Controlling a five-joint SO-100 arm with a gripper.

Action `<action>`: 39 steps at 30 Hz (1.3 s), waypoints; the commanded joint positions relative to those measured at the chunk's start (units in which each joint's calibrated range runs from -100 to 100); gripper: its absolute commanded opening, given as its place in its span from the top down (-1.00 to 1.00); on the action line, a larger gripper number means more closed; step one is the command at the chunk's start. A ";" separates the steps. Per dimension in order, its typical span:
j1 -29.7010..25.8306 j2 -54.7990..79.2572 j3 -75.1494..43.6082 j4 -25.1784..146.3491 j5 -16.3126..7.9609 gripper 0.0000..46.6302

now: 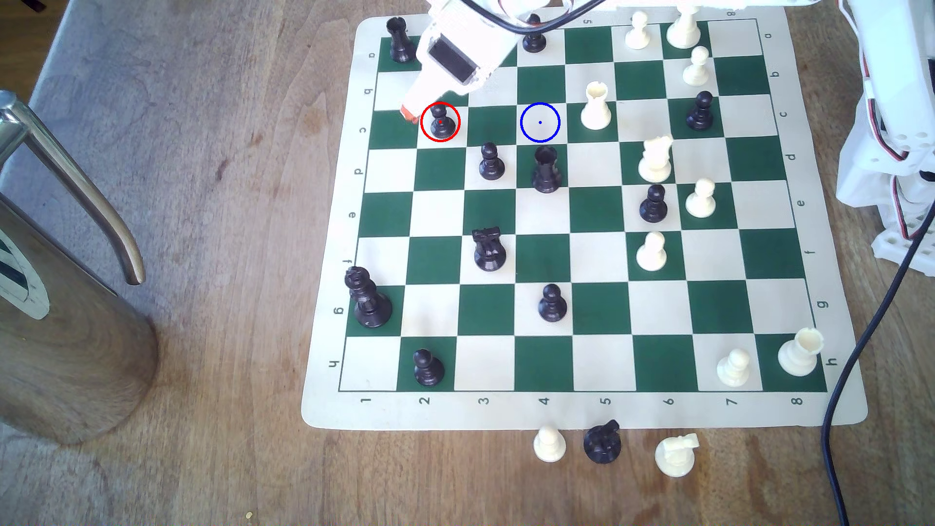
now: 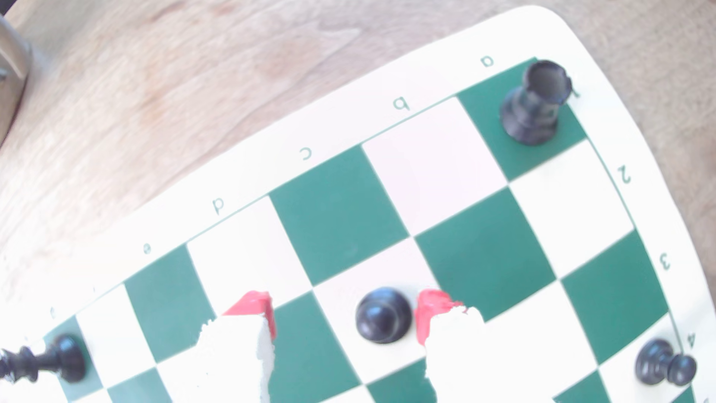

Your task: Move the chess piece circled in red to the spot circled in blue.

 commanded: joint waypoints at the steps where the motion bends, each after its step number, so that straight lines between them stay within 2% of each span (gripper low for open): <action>1: -0.01 -1.94 -3.35 -0.73 0.00 0.15; 26: -0.55 2.13 -3.44 -1.63 0.24 0.20; 39: -0.47 4.08 -3.80 -4.25 0.24 0.31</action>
